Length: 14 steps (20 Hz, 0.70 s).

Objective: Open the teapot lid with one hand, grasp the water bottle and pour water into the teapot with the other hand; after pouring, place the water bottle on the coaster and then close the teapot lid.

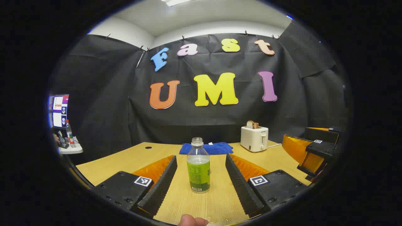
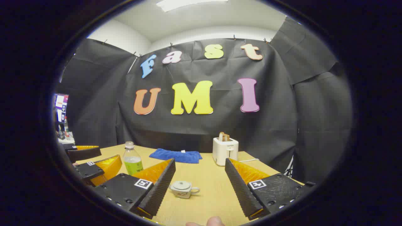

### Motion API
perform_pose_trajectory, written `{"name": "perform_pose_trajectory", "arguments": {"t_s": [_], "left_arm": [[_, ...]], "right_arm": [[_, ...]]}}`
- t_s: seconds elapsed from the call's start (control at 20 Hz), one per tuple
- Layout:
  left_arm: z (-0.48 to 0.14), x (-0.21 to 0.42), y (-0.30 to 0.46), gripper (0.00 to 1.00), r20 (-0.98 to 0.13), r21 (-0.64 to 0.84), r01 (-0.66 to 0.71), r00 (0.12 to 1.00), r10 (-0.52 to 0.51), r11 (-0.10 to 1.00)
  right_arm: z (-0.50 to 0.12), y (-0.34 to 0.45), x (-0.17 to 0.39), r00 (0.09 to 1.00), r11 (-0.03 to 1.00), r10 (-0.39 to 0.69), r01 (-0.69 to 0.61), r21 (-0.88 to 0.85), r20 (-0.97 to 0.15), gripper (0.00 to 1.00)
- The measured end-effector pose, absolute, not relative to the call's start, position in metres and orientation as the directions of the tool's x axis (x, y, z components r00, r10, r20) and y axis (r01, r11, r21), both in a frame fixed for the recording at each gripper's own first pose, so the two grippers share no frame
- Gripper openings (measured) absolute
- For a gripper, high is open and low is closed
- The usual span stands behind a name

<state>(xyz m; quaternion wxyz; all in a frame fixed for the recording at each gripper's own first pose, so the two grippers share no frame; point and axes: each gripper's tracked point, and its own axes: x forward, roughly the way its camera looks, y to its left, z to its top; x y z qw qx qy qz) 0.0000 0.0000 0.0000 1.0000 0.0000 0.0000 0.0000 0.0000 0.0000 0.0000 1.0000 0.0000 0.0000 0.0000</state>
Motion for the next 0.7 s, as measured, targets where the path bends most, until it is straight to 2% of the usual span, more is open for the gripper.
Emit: {"name": "perform_pose_trajectory", "arguments": {"t_s": [0.65,0.7], "left_arm": [[-0.0069,0.0019,-0.0004,0.97,-0.021,0.009,0.015,1.000,-0.015,1.000],[-0.0081,0.0018,-0.0009,0.97,-0.022,0.008,0.015,1.000,-0.015,1.000]], "right_arm": [[-0.0036,0.0082,0.0008,1.000,1.000,0.003,-0.003,0.008,-0.022,0.97],[-0.0040,0.0073,0.0004,1.000,1.000,0.002,-0.002,0.009,-0.025,0.95]]}}
